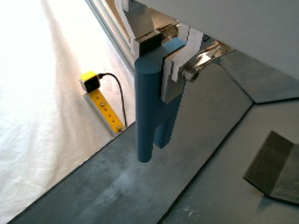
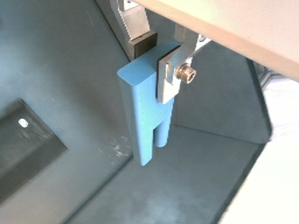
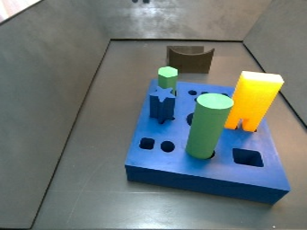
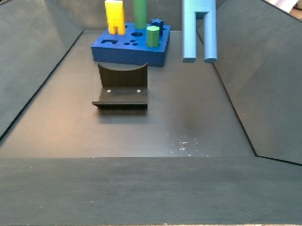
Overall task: Pick up the square-circle object. Move up. Rotate the square-circle object. Place the square-circle object on the fixture. Regrasp the square-circle object. Move to above the board. Insert the square-circle object.
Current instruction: Rotate the square-circle object.
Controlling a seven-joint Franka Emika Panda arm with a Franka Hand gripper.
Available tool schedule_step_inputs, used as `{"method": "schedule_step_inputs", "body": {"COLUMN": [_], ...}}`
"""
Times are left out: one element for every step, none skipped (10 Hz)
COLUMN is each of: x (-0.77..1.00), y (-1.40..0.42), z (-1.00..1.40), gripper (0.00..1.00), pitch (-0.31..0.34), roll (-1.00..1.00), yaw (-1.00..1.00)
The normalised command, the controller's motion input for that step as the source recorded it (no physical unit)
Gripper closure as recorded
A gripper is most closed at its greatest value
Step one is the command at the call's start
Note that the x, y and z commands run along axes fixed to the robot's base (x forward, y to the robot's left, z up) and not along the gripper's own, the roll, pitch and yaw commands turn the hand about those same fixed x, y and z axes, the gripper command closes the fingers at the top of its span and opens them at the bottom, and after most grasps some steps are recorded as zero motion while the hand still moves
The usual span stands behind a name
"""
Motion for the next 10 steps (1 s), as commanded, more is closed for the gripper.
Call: {"method": "schedule_step_inputs", "body": {"x": [0.03,-0.02,-0.07,-0.02,-0.01,0.00,-0.01,-0.02,-0.01,0.01], "y": [0.02,0.05,0.02,0.02,0.02,0.01,0.01,0.02,0.02,0.02], "z": [-0.01,0.04,0.03,0.02,0.01,0.01,0.02,0.03,0.03,0.02], "gripper": [1.00,1.00,1.00,1.00,1.00,1.00,1.00,1.00,1.00,1.00], "pitch": [0.071,0.086,0.116,0.163,0.190,0.238,0.264,0.281,0.297,0.325], "roll": [-1.00,-1.00,-1.00,-1.00,-1.00,-1.00,-1.00,-1.00,-1.00,-1.00], "yaw": [-0.54,-0.53,-0.54,-0.53,-0.53,-0.52,-0.51,-0.49,-0.47,-0.43]}}
